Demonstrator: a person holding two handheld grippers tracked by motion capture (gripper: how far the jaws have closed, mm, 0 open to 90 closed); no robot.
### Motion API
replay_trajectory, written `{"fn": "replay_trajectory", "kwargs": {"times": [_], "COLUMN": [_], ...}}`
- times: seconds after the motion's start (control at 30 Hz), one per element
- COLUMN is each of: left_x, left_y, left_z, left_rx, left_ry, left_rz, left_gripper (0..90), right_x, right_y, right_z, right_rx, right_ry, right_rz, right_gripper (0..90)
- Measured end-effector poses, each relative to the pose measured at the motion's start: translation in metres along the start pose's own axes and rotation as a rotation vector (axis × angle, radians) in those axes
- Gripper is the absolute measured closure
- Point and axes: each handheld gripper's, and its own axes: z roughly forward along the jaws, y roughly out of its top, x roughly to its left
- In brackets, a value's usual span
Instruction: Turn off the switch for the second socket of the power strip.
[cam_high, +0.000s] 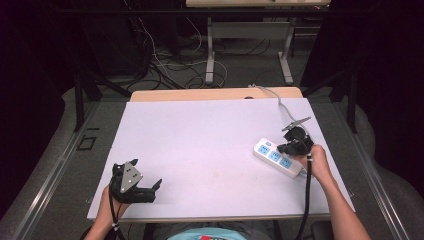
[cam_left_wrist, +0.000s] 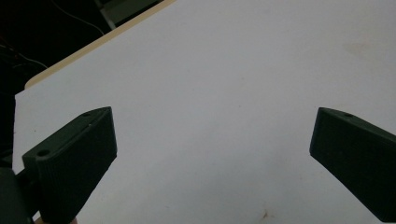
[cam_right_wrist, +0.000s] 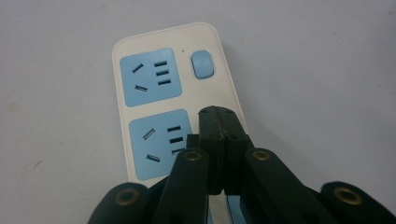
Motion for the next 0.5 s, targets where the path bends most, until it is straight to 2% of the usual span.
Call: {"fn": "replay_trajectory", "kwargs": {"times": [0.1,0.2,0.23,0.5], "left_x": [0.0003,0.0007,0.0006,0.0007], "left_y": [0.0002,0.0001,0.0001,0.0001], "left_z": [-0.0006,-0.0007,-0.0007,-0.0009], "left_rx": [0.007,0.006,0.006,0.006], "left_ry": [-0.005,-0.006,-0.006,-0.004], "left_rz": [0.001,-0.001,-0.003,0.000], "left_gripper": [0.3,0.3,0.3,0.3], "right_x": [-0.0004,0.0015,0.0008,0.0023], "right_y": [-0.0001,0.0004,0.0002,-0.0001], "right_z": [-0.0005,-0.0006,-0.0010,-0.0052], "right_rx": [-0.010,-0.006,-0.019,-0.038], "right_ry": [0.005,0.000,0.007,0.014], "right_rz": [-0.018,-0.006,-0.024,-0.034], "right_gripper": [90.0,90.0,90.0,77.4]}}
